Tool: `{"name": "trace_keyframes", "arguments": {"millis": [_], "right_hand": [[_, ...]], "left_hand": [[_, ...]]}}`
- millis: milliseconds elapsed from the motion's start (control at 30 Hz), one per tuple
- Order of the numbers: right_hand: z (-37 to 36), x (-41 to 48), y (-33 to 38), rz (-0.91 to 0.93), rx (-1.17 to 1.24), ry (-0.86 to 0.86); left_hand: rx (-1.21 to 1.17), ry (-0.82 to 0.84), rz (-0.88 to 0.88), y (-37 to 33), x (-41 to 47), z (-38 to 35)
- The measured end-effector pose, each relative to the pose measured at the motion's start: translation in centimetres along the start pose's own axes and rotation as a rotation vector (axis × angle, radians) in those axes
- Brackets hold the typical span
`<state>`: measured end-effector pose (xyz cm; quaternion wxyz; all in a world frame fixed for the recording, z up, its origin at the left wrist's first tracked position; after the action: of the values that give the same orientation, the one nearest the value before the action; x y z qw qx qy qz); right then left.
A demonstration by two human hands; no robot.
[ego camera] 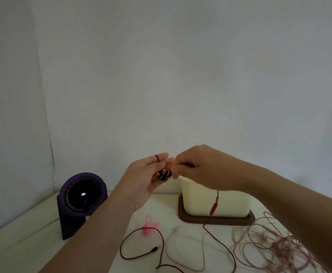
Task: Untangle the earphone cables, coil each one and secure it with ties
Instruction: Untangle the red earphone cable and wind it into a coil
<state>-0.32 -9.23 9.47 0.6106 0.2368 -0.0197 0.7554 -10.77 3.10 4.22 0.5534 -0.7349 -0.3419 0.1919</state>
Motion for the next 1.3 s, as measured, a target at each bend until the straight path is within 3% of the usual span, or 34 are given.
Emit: {"name": "trace_keyframes", "arguments": {"millis": [233, 500, 767, 967, 1167, 1300], "right_hand": [[0.4, 0.4, -0.1, 0.004, 0.0, -0.073], [1.4, 0.3, -0.8, -0.036, 0.014, -0.128], [1.6, 0.2, -1.5, -0.036, 0.035, -0.061], [1.5, 0.3, -1.8, -0.029, 0.057, -0.044], [0.8, 1.2, -1.9, -0.01, 0.082, -0.031], [-0.1, 1.9, -1.7, 0.008, 0.106, -0.028]], "left_hand": [[0.27, 0.113, -0.068, 0.6, -0.9, -1.2], [0.217, 0.16, -0.041, 0.4, -1.1, -1.4], [0.091, 0.225, 0.006, 0.0, -0.5, -1.1], [0.141, 0.199, 0.024, 0.7, 0.3, -0.5], [0.359, 0.223, 0.002, 1.5, 0.3, -0.6], [0.687, 0.137, -0.155, 1.6, 0.2, -0.5]]}}
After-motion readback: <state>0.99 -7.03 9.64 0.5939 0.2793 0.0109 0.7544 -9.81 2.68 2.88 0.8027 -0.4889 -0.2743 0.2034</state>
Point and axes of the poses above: each hand's wrist, its own x-axis towards the middle knuckle, its own z-axis out of the back of the hand, y = z × x, the point moved 1 cm from there along x, towards the middle knuckle, and after that the axes turned 7 degrees about z, right-handed, at the moved point
